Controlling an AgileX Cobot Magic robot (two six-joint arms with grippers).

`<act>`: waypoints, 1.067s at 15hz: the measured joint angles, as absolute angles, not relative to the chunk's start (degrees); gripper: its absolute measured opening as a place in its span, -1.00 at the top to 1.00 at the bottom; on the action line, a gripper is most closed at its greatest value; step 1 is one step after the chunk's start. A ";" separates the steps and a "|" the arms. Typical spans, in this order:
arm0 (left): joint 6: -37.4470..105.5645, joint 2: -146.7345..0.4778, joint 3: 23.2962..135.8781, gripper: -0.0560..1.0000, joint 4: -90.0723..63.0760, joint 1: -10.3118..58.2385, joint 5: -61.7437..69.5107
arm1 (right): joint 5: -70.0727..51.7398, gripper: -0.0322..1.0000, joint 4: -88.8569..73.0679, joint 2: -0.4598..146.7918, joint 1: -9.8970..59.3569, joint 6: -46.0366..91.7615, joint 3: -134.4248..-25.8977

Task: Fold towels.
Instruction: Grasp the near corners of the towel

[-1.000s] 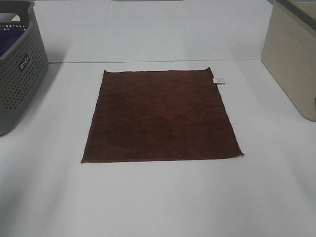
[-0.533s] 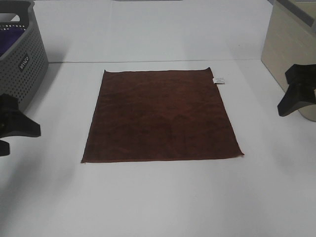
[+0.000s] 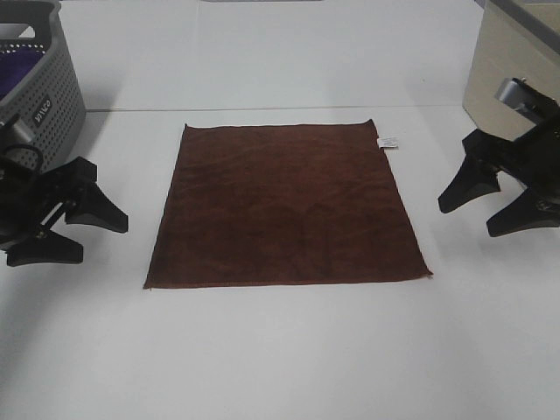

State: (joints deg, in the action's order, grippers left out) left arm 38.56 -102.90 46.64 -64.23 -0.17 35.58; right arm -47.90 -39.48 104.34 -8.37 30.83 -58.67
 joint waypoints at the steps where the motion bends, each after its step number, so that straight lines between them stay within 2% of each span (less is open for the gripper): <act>1: 38.96 -105.08 48.13 -0.41 -64.23 -0.17 36.44 | -48.59 -0.44 -43.37 105.65 -11.12 34.61 -58.73; 6: 43.37 -113.85 52.65 -0.41 -69.67 -0.17 39.25 | -49.33 -0.44 -47.15 112.01 -12.72 43.54 -59.13; 10: 49.56 -116.31 52.83 -0.41 -76.89 0.74 39.36 | -52.20 -0.45 -48.70 117.69 -12.38 44.46 -63.71; 16: 52.77 -120.72 56.04 -0.41 -83.14 5.50 40.62 | -50.42 -0.45 -51.62 122.15 -3.04 44.52 -65.83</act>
